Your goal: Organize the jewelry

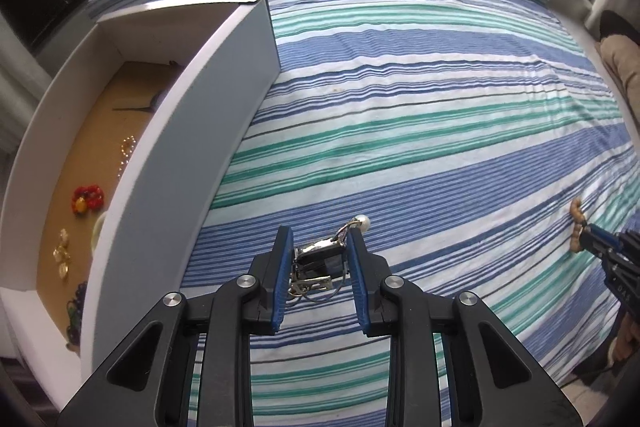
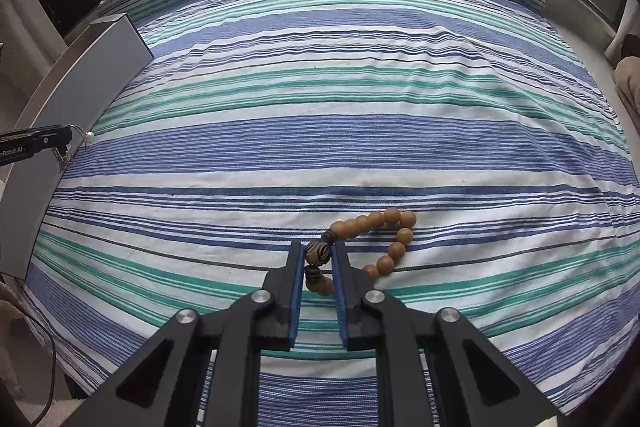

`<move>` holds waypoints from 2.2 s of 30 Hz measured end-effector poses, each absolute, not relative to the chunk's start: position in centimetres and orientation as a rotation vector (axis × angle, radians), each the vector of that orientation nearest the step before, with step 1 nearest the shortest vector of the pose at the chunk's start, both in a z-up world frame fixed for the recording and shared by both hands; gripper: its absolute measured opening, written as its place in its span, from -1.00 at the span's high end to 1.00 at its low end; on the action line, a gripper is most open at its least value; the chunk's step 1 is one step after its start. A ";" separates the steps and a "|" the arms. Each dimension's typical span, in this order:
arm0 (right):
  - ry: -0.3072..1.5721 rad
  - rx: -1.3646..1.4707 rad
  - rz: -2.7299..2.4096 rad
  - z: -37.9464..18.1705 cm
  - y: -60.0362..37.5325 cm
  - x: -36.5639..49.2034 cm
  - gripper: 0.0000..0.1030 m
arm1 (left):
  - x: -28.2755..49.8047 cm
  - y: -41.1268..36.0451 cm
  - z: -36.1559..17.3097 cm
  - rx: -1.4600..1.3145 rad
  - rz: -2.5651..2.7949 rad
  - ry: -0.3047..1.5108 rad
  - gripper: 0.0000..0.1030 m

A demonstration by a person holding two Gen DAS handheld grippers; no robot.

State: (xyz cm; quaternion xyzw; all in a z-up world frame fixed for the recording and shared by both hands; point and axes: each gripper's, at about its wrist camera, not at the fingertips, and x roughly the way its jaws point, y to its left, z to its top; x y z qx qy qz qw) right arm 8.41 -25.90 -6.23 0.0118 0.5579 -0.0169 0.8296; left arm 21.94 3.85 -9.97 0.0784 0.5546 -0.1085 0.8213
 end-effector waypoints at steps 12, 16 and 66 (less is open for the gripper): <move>1.186 0.021 -0.031 -5.8 -26.5 7.4 0.72 | 19.4 6.8 -10.3 0.061 -0.254 1.249 0.48; 1.212 -0.039 0.013 -6.6 -25.2 7.0 0.72 | 16.6 7.3 -12.6 0.107 -0.218 1.276 0.48; 1.271 -0.078 0.227 -6.1 -22.9 3.7 0.73 | 6.2 11.7 -14.0 -0.166 -0.227 1.225 0.41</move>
